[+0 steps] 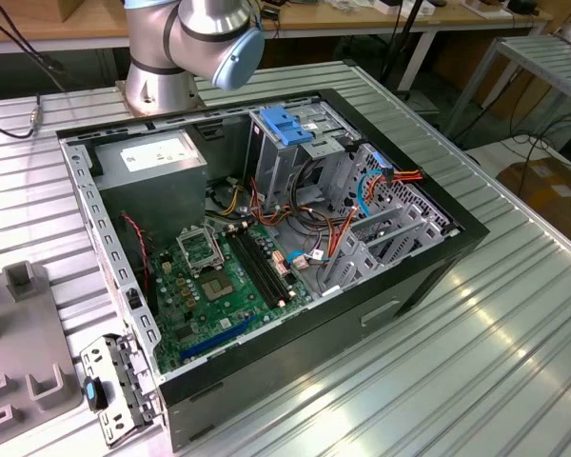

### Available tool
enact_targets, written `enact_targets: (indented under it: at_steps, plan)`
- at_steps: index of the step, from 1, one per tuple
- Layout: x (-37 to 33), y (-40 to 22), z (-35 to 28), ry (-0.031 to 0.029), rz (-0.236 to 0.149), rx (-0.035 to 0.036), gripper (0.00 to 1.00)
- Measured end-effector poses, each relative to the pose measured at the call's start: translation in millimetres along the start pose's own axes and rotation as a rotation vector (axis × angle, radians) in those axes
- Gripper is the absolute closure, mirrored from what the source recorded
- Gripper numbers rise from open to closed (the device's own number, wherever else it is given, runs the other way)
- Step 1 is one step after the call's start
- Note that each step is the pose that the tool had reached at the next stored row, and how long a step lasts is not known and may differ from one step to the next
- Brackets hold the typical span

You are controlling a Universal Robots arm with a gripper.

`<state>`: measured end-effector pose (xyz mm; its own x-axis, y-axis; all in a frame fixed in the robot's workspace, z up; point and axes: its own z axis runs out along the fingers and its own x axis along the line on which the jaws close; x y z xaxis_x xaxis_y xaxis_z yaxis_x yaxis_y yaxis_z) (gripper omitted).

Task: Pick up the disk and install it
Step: 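Reach for the disk, then pick up the disk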

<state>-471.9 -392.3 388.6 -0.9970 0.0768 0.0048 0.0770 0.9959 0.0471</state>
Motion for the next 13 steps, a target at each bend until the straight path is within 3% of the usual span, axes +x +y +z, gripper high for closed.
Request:
enact_targets:
  at_steps: [13]
  plan:
    - [3.0,-0.2,0.0,0.0,0.0,0.0,0.89]
